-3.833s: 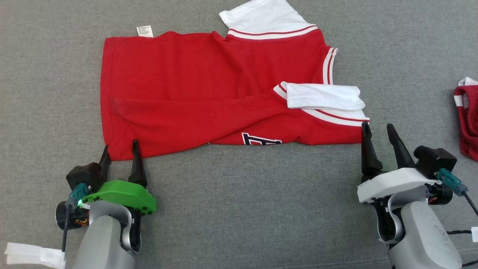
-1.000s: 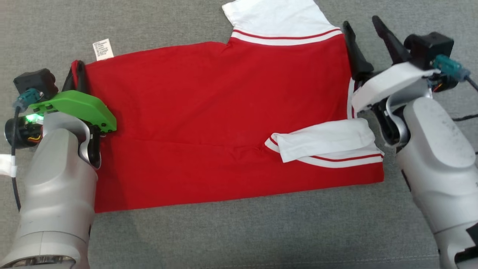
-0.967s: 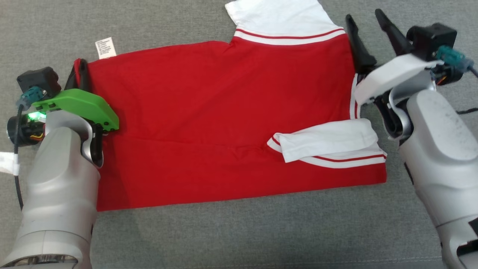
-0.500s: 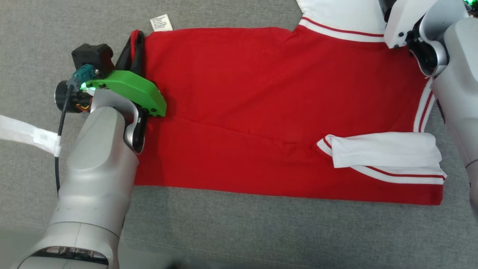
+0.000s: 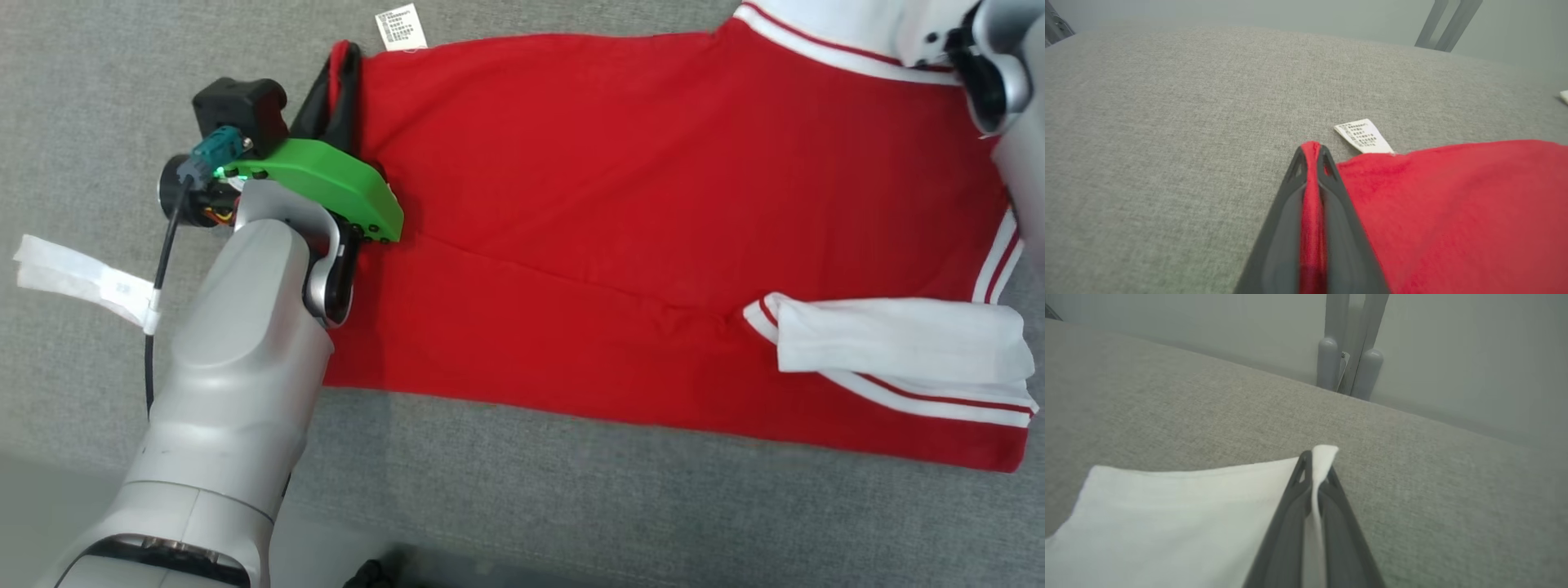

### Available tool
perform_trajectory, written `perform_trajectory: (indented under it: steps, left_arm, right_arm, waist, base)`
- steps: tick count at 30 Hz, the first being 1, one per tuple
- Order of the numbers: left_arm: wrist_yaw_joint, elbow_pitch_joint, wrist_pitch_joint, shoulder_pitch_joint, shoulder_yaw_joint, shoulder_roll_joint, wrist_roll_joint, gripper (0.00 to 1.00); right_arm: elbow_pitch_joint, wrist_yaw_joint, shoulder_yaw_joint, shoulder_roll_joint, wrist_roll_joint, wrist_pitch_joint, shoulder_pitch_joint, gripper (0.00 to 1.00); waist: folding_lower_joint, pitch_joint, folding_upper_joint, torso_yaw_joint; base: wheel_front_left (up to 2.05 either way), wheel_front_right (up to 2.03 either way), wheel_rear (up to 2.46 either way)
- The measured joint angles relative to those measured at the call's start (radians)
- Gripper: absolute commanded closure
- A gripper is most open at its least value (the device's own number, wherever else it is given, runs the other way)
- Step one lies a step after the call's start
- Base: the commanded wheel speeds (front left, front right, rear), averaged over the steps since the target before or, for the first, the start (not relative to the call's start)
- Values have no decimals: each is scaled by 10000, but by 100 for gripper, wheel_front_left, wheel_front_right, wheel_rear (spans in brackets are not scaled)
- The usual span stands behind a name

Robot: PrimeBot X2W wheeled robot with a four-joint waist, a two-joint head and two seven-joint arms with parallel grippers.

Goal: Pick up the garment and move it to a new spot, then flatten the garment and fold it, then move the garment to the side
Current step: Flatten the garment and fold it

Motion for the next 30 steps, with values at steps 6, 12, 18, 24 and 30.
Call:
perform_trajectory:
  steps: [6,12,18,24,30]
  left_arm:
    - [90,-516,0,-20,759,130,671,100]
    - [-79,-917,0,141,1517,441,1231,100]
    - [-280,-886,0,955,2151,888,1599,100]
    - [-431,-1233,0,2191,2784,1204,1985,100]
    - [-537,-1239,0,3567,3033,1200,2299,100]
  right_arm:
    - [311,0,-943,81,-523,-2161,-330,100]
    - [-61,0,-1066,627,-437,-2759,-190,100]
    - [-2263,-2,-1060,805,512,-2846,1514,100]
    - [-4715,0,-957,692,1438,-2851,4485,100]
    - [-5795,0,-955,782,2288,-2853,7055,100]
  waist:
    - [0,-125,0,-372]
    - [0,-325,0,-912]
    - [0,-727,0,-1547]
    - [0,-1391,0,-2073]
    - [-1,-2125,0,-2432]
  base:
    - [0,0,0]
    - [0,0,0]
    - [0,0,0]
    - [0,0,0]
    - [0,0,0]
